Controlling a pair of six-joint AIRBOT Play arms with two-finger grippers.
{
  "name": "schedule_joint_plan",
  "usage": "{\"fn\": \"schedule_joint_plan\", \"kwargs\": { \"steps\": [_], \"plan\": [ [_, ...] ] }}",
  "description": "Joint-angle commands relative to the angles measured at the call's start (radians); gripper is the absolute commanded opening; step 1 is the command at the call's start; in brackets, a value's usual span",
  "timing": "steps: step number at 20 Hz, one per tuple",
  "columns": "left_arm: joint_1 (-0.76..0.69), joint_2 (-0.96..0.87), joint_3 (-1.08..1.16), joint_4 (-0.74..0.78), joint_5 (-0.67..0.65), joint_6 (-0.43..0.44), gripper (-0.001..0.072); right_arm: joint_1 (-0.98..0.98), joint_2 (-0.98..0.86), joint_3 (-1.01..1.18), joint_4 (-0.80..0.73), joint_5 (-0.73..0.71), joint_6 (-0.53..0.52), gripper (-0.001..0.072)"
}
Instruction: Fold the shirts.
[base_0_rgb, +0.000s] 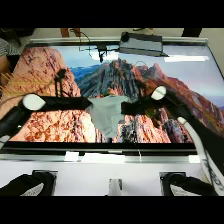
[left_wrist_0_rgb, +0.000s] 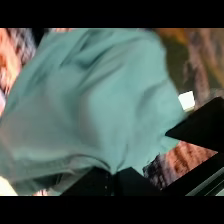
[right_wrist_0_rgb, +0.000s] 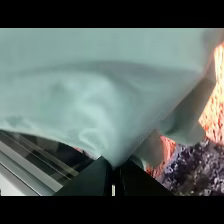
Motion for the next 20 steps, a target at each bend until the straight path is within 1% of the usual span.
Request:
{"fn": "schedule_joint_plan", "kwargs": {
  "steps": [1, 4, 5, 6, 7, 9, 11, 12, 15, 16, 17, 19, 20],
  "plan": [
    [0.002, 0.142, 0.291, -0.002, 0.018, 0.106, 0.0036, -0.056, 0.243, 0.211, -0.045, 0.053, -0.129, 0.0017],
    [-0.026, 0.238, 0.581, -0.003, 0.088, 0.106, 0.0036, -0.06, 0.464, 0.44, -0.055, -0.117, -0.117, 0.0017],
    [-0.055, 0.261, 0.643, -0.011, 0.117, 0.105, 0.0036, -0.06, 0.518, 0.482, -0.044, -0.181, -0.079, 0.0017],
    [-0.1, 0.279, 0.684, -0.034, 0.151, 0.106, 0.0036, -0.06, 0.566, 0.513, -0.036, -0.245, -0.039, 0.0017],
    [-0.155, 0.29, 0.703, -0.051, 0.18, 0.106, 0.0036, -0.06, 0.6, 0.532, -0.024, -0.279, -0.023, 0.0017],
    [-0.254, 0.291, 0.706, -0.043, 0.192, 0.107, 0.0036, -0.06, 0.639, 0.54, -0.015, -0.304, 0.018, 0.0017],
    [-0.31, 0.277, 0.705, 0.0, 0.172, 0.106, 0.0036, -0.06, 0.647, 0.54, -0.016, -0.253, 0.058, 0.0017],
    [-0.315, 0.268, 0.705, 0.029, 0.164, 0.106, 0.0036, -0.06, 0.641, 0.54, -0.022, -0.211, 0.059, 0.0017],
    [-0.315, 0.236, 0.705, 0.203, 0.162, 0.093, 0.0036, -0.06, 0.598, 0.54, -0.107, -0.033, 0.055, 0.0018],
    [-0.315, 0.224, 0.705, 0.285, 0.151, 0.058, 0.0036, -0.06, 0.572, 0.54, -0.158, 0.055, 0.056, 0.0018],
    [-0.315, 0.206, 0.705, 0.389, 0.113, -0.002, 0.0036, -0.06, 0.541, 0.539, -0.201, 0.138, 0.055, 0.0018],
    [-0.315, 0.15, 0.702, 0.586, -0.038, -0.134, 0.0036, -0.06, 0.46, 0.515, -0.276, 0.282, 0.05, 0.0018],
    [-0.315, 0.115, 0.681, 0.645, -0.107, -0.209, 0.0036, -0.06, 0.419, 0.491, -0.288, 0.317, 0.045, 0.0019]
  ]
}}
